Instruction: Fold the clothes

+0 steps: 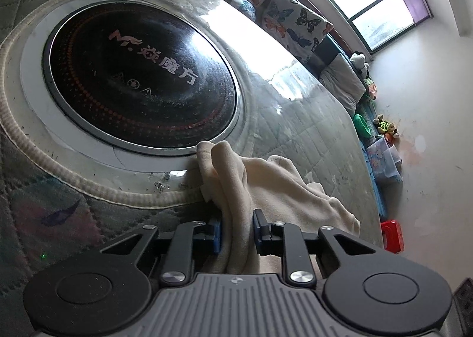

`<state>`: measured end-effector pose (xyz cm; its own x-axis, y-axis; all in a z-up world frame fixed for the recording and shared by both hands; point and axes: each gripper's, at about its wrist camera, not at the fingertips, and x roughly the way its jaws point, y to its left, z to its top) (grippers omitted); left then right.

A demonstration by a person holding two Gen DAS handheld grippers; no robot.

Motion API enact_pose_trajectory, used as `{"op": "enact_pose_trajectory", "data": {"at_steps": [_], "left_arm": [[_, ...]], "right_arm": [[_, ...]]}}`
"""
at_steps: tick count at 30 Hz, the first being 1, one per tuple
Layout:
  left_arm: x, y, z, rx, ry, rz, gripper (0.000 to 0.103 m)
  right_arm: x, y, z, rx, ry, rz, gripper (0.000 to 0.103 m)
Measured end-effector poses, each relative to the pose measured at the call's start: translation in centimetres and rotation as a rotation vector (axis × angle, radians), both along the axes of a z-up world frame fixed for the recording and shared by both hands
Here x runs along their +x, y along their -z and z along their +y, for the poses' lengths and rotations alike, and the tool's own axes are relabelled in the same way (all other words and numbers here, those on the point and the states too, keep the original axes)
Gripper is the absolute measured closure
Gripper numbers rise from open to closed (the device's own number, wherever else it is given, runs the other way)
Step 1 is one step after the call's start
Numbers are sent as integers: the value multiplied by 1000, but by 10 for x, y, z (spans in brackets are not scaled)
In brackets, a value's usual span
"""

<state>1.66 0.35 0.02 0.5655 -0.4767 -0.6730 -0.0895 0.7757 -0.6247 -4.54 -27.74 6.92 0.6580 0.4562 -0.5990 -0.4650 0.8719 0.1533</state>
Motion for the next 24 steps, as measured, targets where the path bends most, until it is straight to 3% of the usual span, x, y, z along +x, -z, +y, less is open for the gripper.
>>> {"op": "enact_pose_trajectory", "data": {"at_steps": [6,12,15,18,24], "left_arm": [[-1,-2,-4,20,6,-7,80],[0,-3,-6,25,14,-6,79],[0,-4,-8,42,19,-9,79],[0,-5,-10,55,24,-13,79],[2,-7,-12,78,36,-14,80]], "right_arm": [[21,22,-62,-1,233,35,84],[30,29,-78,19,293,38,83],[29,24,-86,11,343,6,77],[33,26,-93,47,356,35,68],[34,33,-95,94,359,67,62]]}}
